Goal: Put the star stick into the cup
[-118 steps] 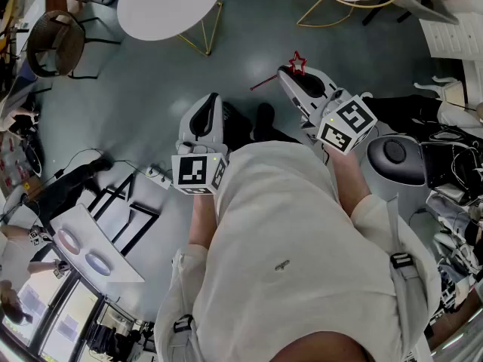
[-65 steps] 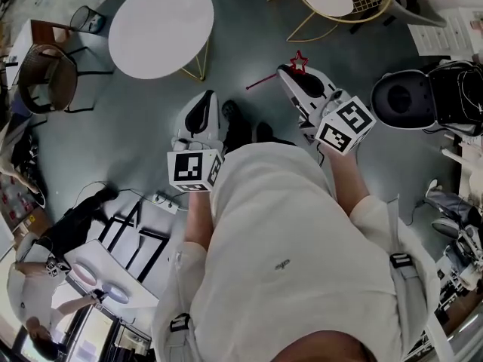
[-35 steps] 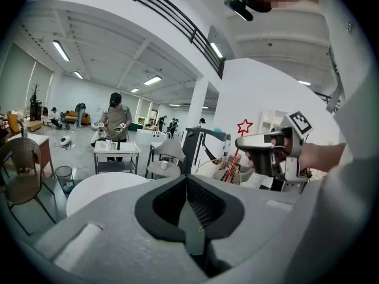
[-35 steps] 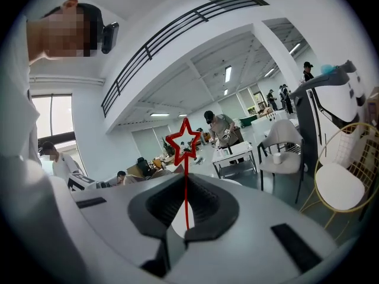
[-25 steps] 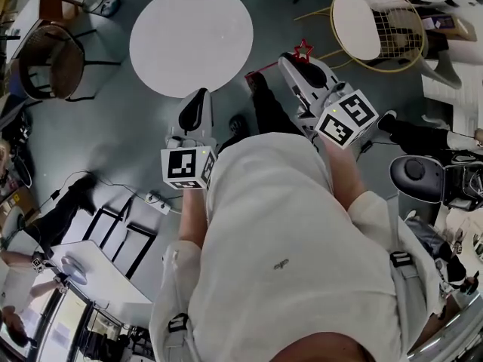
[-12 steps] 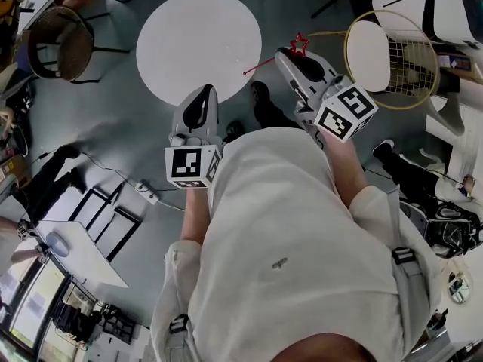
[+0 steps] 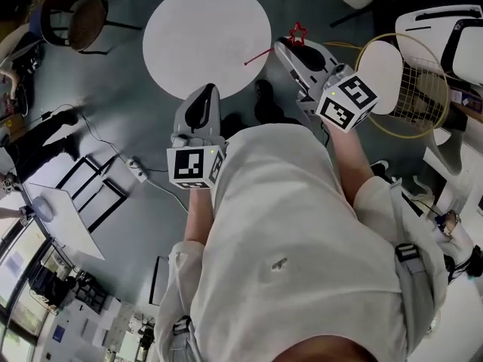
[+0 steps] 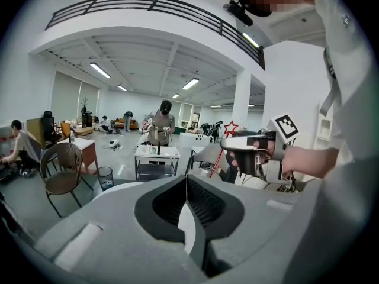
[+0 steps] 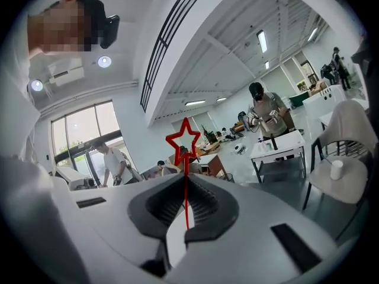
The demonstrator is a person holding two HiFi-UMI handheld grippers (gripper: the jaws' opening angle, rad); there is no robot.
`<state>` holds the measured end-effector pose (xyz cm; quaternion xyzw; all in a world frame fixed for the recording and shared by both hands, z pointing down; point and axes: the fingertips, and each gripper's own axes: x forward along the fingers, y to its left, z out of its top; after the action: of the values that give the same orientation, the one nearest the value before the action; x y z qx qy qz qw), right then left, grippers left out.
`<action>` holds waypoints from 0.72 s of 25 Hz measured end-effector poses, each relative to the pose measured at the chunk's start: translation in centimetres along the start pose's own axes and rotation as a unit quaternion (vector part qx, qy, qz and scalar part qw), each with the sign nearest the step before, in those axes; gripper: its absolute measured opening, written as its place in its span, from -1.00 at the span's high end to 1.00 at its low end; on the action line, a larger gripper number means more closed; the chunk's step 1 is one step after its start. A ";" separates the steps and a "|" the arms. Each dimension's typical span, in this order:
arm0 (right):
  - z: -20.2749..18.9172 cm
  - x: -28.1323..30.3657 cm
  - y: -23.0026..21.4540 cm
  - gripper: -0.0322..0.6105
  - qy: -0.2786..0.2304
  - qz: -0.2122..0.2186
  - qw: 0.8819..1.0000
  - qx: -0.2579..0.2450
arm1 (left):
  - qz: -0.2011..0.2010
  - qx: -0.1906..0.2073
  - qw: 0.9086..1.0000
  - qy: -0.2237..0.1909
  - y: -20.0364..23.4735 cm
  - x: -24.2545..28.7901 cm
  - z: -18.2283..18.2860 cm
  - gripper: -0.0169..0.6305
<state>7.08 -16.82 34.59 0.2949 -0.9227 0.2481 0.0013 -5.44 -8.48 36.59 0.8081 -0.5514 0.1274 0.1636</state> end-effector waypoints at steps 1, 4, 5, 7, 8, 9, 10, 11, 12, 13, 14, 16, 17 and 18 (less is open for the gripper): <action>0.0 0.3 -0.3 0.85 0.003 0.008 1.000 -0.001 | 0.007 -0.004 1.000 0.003 -0.1 0.0 -0.2 0.91; -0.2 1.4 -1.1 0.85 0.014 0.028 0.999 -0.007 | 0.026 -0.017 0.999 0.014 -0.4 -0.2 -1.0 0.91; -0.4 1.8 -1.4 0.85 0.018 0.030 0.999 -0.007 | 0.030 -0.021 0.999 0.017 -0.5 -0.3 -1.3 0.91; -0.8 2.3 -2.0 0.85 0.026 0.029 0.999 -0.003 | 0.037 -0.028 0.999 0.022 -0.7 -0.5 -1.8 0.91; -0.9 2.6 -2.2 0.85 0.029 0.029 0.999 -0.002 | 0.040 -0.032 0.998 0.025 -0.8 -0.6 -2.1 0.91; -1.0 2.9 -2.4 0.85 0.030 0.030 0.999 0.000 | 0.042 -0.035 0.998 0.027 -0.9 -0.6 -2.2 0.91; -1.1 3.2 -2.7 0.85 0.031 0.031 0.999 0.001 | 0.043 -0.037 0.998 0.029 -0.9 -0.5 -2.2 0.91; -1.1 3.6 -2.9 0.85 0.031 0.031 0.999 0.002 | 0.043 -0.038 0.998 0.030 -0.8 -0.4 -2.1 0.91; -1.2 4.0 -3.1 0.84 0.030 0.030 0.999 0.003 | 0.043 -0.040 0.998 0.030 -0.7 -0.3 -2.0 0.91; -1.4 4.4 -3.2 0.84 0.031 0.029 0.999 0.005 | 0.042 -0.041 0.998 0.031 -0.6 -0.2 -1.9 0.91; -1.6 4.7 -3.4 0.84 0.032 0.027 0.999 0.005 | 0.040 -0.042 0.998 0.032 -0.6 -0.1 -1.8 0.91; -2.1 5.2 -3.8 0.84 0.033 0.023 0.999 0.005 | 0.033 -0.042 0.998 0.035 -0.6 0.3 -2.0 0.91; -2.4 5.4 -4.1 0.84 0.034 0.020 0.999 0.006 | 0.029 -0.041 0.998 0.036 -0.7 0.5 -2.1 0.91; -2.7 5.5 -4.3 0.84 0.034 0.016 0.999 0.008 | 0.025 -0.041 0.998 0.038 -0.7 0.7 -2.2 0.91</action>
<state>4.48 -21.62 39.76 0.2710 -0.9250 0.2651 0.0266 -4.57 -7.95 38.80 0.7810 -0.5699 0.1397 0.2138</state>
